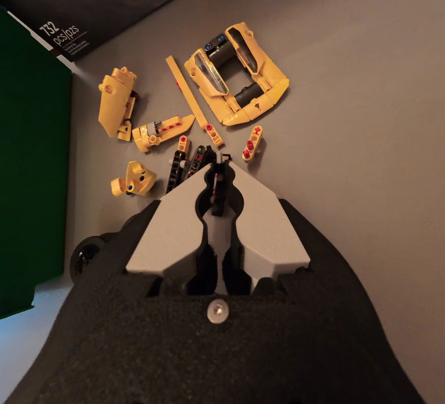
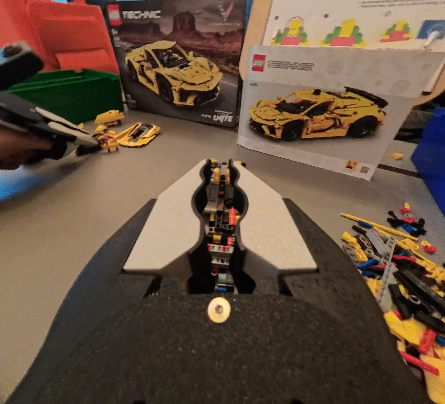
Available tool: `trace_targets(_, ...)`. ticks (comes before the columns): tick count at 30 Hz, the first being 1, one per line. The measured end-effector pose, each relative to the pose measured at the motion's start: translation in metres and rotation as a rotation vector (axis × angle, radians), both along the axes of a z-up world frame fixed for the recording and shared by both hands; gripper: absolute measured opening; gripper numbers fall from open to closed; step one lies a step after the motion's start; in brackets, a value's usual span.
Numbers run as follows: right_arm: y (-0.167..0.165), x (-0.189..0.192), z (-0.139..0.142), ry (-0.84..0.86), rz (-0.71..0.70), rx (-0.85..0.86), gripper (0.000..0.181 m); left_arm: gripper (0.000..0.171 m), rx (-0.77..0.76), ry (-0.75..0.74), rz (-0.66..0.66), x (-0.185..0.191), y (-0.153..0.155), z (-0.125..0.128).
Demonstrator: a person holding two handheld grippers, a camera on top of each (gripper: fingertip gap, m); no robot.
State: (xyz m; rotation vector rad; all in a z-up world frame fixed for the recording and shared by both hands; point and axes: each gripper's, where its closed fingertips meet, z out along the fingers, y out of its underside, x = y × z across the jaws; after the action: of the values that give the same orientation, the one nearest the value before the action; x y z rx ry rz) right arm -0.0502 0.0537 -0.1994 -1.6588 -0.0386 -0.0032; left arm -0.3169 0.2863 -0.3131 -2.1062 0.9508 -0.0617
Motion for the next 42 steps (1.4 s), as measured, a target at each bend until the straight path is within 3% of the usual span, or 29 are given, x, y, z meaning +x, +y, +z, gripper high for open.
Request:
trace_targets(3, -0.002, 0.032, -0.007, 0.152, -0.070, -0.005, 0.024, 0.010, -0.047, -0.008, 0.009, -0.002, -0.001, -0.007)
trace_targets(7, -0.003, 0.044, -0.019, 0.371, -0.055, -0.056, 0.026, 0.025, -0.008, -0.022, 0.036, -0.005, 0.005, 0.000)
trace_targets(14, -0.012, 0.070, -0.020, 0.437, -0.125, -0.047, 0.026, 0.034, 0.201, -0.121, 0.081, -0.003, 0.009, 0.052)
trace_targets(17, -0.016, 0.074, -0.030, 0.370, -0.112, -0.131, 0.024, 0.034, 0.155, -0.190, -0.073, 0.032, -0.023, 0.074)
trace_targets(19, -0.020, 0.071, -0.057, 0.273, -0.075, -0.287, 0.026, 0.034, 0.036, -0.247, -0.293, 0.077, -0.072, 0.078)
trace_targets(21, -0.026, 0.062, -0.074, 0.237, -0.026, -0.373, 0.026, 0.034, -0.124, -0.307, -0.518, 0.123, -0.136, 0.072)
trace_targets(23, -0.031, 0.057, -0.075, 0.195, -0.017, -0.368, 0.023, 0.034, -0.218, -0.290, -0.624, 0.152, -0.180, 0.058)
trace_targets(25, -0.033, 0.063, -0.078, 0.134, -0.044, -0.373, 0.021, 0.032, -0.170, -0.233, -0.625, 0.170, -0.190, 0.044)
trace_targets(27, -0.032, 0.062, -0.081, 0.160, -0.031, -0.380, 0.020, 0.025, -0.146, -0.265, -0.662, 0.187, -0.201, 0.038)
trace_targets(31, -0.031, 0.049, -0.090, 0.274, 0.029, -0.414, 0.016, 0.026, -0.302, -0.276, -0.847, 0.204, -0.250, 0.019)
trace_targets(38, -0.027, 0.018, -0.097, 0.296, 0.177, -0.477, 0.019, 0.026, -0.296, -0.195, -0.874, 0.217, -0.264, -0.003)
trace_targets(42, -0.032, -0.023, -0.105, 0.309, 0.390, -0.563, 0.008, 0.009, -0.255, -0.114, -0.927, 0.220, -0.258, -0.009)
